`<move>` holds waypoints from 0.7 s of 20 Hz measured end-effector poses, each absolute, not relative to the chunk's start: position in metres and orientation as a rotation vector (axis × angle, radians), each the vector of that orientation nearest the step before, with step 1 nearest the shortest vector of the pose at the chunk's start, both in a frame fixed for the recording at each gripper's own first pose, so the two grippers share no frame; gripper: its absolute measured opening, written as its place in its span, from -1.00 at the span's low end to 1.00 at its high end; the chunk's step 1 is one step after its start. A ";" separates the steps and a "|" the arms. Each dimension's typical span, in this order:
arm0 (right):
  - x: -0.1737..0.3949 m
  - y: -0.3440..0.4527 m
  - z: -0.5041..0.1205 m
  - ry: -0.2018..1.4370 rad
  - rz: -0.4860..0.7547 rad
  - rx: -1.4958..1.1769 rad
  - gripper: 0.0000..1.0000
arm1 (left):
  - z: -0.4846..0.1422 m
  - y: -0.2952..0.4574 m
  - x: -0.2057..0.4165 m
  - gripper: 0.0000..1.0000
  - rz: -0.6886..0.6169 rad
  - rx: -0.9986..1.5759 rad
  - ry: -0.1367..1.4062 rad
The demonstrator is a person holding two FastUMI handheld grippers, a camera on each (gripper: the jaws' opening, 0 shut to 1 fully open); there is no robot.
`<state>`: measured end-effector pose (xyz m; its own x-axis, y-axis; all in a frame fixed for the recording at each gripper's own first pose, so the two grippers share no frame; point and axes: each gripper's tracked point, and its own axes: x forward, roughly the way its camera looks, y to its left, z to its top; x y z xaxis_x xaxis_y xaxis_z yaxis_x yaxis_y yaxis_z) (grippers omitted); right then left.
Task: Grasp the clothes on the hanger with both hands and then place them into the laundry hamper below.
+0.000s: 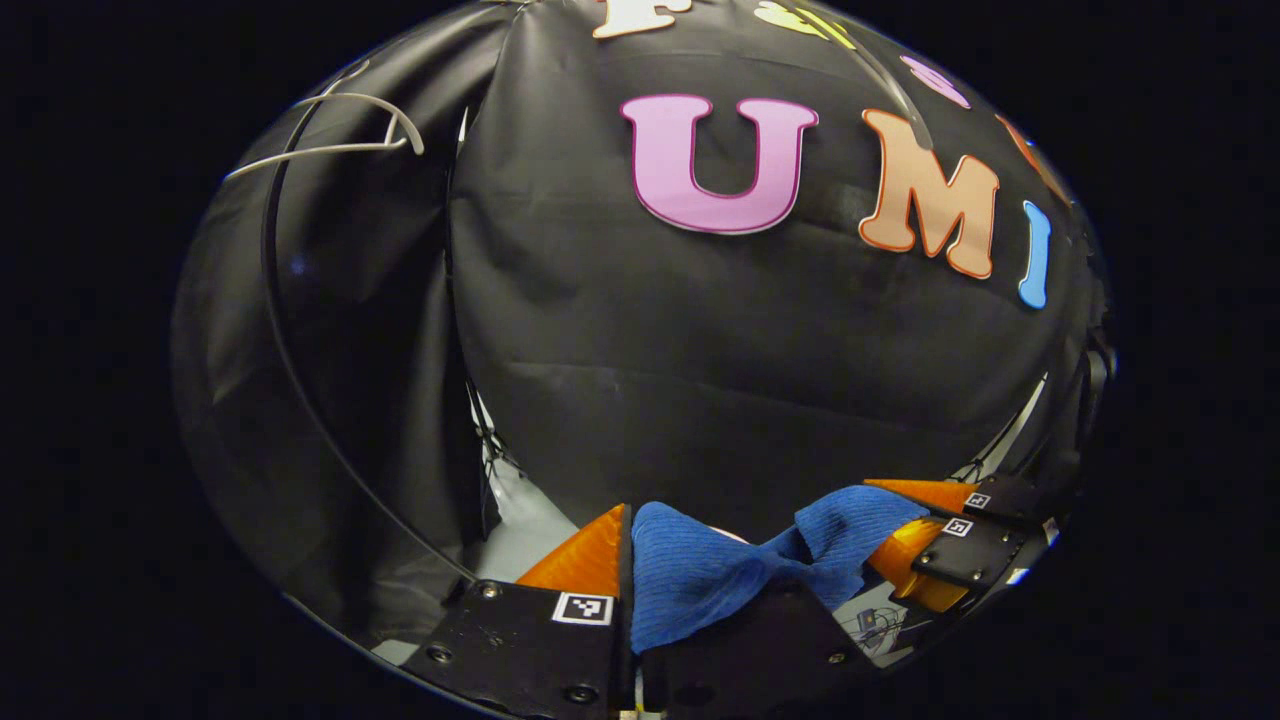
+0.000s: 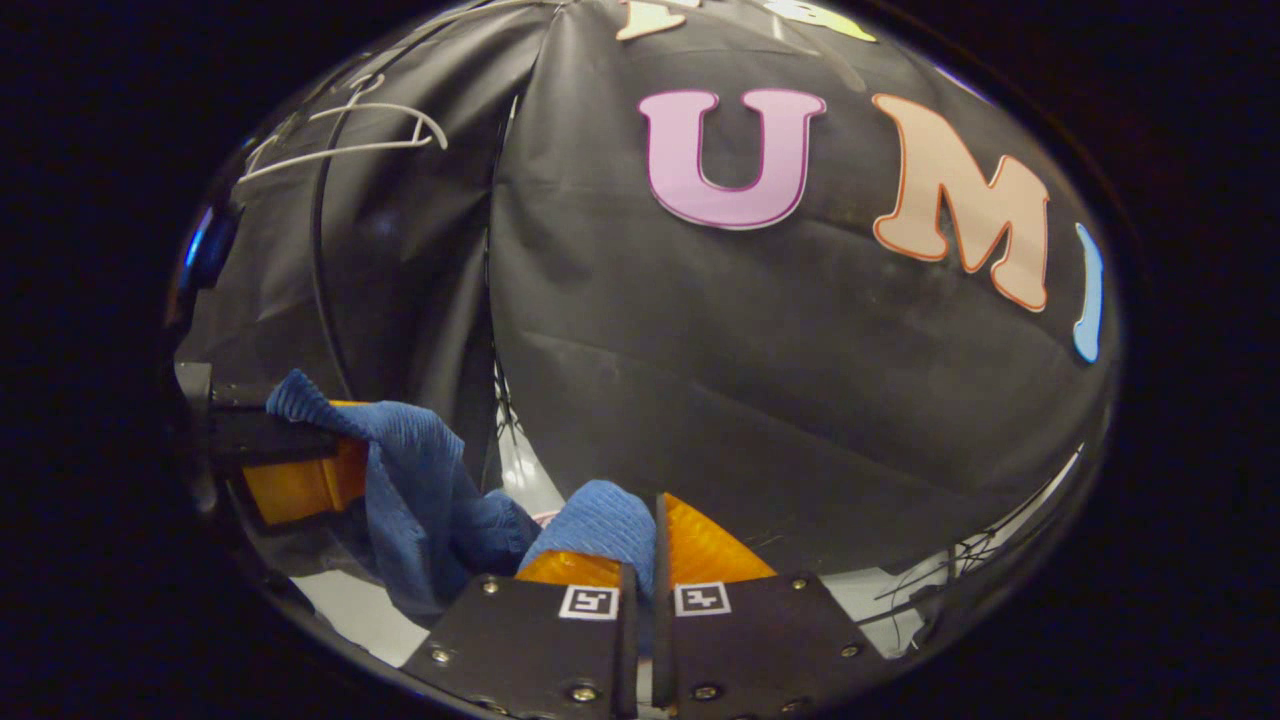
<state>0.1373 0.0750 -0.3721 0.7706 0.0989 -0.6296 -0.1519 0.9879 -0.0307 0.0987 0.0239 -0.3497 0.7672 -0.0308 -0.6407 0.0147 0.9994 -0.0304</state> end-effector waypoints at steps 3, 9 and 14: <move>0.124 0.075 -0.396 0.737 0.136 -0.071 -0.80 | -0.369 0.022 0.086 -0.88 -0.040 -0.004 0.751; 0.095 0.083 -0.433 0.846 0.158 -0.049 -0.86 | -0.409 0.023 0.060 -0.87 -0.053 0.007 0.868; 0.072 0.084 -0.456 0.938 0.157 -0.058 -0.86 | -0.434 0.030 0.039 -0.87 -0.038 0.014 0.965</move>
